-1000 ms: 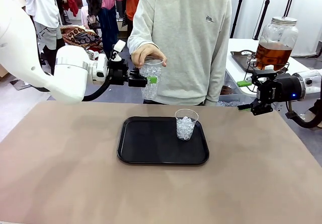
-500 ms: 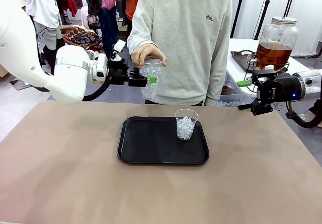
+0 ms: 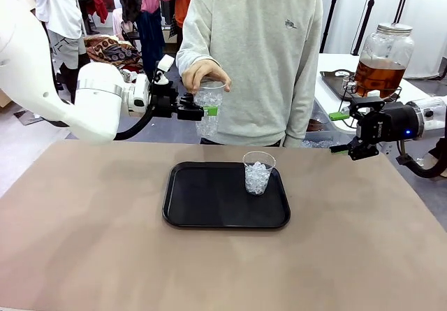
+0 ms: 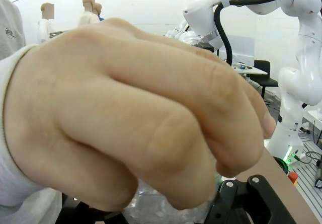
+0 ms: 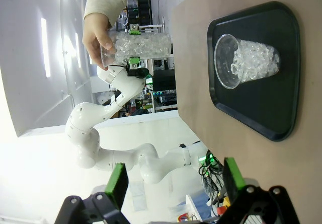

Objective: Pour the drink into the iced cup.
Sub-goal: Open the gripper to release the iced cup you were holding.

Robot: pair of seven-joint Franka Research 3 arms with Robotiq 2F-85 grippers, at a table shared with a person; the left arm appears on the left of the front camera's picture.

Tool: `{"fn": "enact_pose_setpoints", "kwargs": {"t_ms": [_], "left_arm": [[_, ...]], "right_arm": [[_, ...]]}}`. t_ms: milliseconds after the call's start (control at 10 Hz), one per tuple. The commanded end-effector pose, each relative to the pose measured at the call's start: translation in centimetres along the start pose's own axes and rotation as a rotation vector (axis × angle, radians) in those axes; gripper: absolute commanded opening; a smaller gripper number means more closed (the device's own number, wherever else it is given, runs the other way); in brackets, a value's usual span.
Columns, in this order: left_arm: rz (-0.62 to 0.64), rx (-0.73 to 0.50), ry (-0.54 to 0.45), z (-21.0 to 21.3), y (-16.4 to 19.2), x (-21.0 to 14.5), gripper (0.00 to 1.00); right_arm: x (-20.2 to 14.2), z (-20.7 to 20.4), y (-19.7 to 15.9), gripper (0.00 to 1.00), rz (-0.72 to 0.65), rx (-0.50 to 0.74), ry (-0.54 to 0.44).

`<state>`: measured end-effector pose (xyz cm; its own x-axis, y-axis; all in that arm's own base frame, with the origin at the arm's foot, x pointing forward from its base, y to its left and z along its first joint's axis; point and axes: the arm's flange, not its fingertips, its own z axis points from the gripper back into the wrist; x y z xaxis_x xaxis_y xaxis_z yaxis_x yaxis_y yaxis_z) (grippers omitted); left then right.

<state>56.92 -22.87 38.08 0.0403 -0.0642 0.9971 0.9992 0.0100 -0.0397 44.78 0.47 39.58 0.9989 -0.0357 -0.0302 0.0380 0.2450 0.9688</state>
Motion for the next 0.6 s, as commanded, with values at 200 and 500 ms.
{"fn": "enact_pose_setpoints", "kwargs": {"t_ms": [200, 500], "left_arm": [[-0.011, 0.005, -0.023, 1.5, -0.2, -0.4, 1.0], [-0.006, 0.008, -0.034, 4.0, -1.5, -1.1, 1.0]], "right_arm": [[0.0, -0.1, 0.1, 1.0, -0.001, 0.0, -0.005], [0.0, -0.1, 0.1, 1.0, -0.001, 0.0, -0.005]]}}
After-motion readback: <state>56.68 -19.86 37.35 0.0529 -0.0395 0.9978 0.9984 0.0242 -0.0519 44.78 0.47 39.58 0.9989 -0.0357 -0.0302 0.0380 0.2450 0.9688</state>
